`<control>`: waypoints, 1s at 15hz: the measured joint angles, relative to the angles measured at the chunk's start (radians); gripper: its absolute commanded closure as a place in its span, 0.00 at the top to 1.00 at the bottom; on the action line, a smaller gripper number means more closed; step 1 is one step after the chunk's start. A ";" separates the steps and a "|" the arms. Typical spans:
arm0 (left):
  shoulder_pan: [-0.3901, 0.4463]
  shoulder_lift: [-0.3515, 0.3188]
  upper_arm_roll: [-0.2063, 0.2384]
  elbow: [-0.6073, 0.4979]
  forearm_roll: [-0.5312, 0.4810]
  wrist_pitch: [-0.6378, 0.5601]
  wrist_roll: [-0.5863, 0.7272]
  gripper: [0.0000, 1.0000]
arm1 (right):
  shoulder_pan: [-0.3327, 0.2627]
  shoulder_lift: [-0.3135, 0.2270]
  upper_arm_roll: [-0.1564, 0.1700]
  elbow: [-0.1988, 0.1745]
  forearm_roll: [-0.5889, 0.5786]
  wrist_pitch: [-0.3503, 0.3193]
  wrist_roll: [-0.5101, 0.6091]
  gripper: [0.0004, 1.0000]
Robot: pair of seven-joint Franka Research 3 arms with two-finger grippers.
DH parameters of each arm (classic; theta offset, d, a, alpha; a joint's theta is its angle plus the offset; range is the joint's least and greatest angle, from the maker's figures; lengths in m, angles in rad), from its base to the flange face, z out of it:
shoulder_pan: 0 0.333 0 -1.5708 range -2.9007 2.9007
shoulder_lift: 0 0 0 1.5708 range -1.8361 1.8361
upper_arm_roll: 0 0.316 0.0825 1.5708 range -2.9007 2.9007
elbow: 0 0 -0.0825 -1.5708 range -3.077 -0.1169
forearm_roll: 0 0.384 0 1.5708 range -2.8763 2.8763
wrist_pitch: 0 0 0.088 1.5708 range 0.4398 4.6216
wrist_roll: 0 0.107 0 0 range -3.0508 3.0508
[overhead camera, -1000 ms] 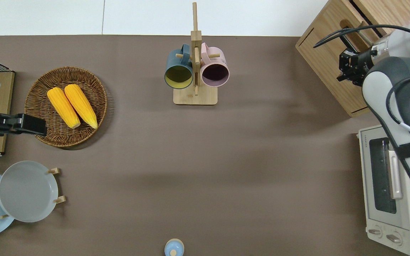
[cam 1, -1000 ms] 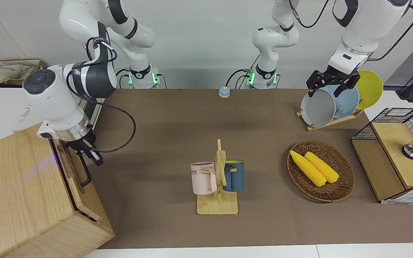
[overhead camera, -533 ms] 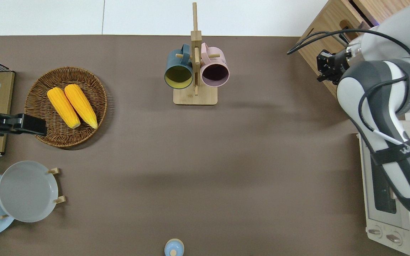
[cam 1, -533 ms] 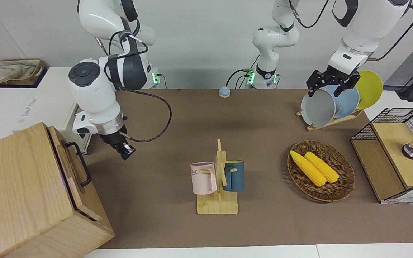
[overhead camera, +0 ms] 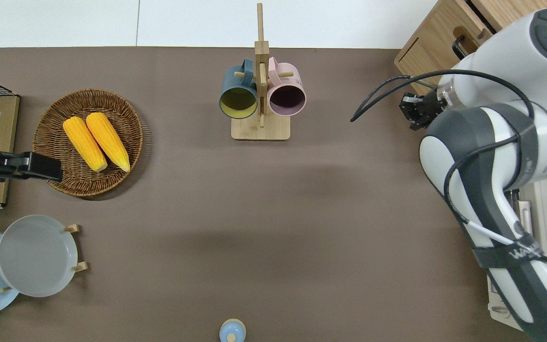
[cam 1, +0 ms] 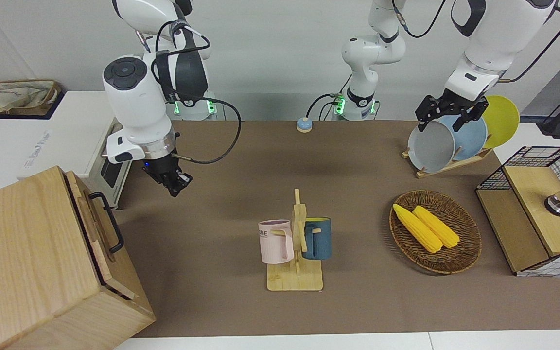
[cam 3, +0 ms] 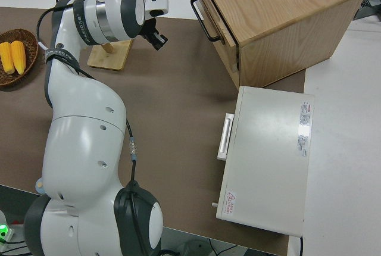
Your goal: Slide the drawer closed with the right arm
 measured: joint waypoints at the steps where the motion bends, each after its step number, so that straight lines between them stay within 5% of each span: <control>1: 0.000 0.000 0.000 0.000 0.000 0.000 0.000 0.99 | 0.010 -0.022 -0.021 -0.014 0.010 -0.023 -0.049 0.00; 8: 0.000 0.000 0.000 0.000 0.000 0.000 0.000 0.99 | 0.022 -0.143 -0.048 -0.043 0.025 -0.188 -0.327 0.00; 15: 0.000 0.000 0.000 0.000 0.000 0.000 0.000 0.99 | 0.024 -0.207 -0.048 -0.058 0.026 -0.215 -0.536 0.00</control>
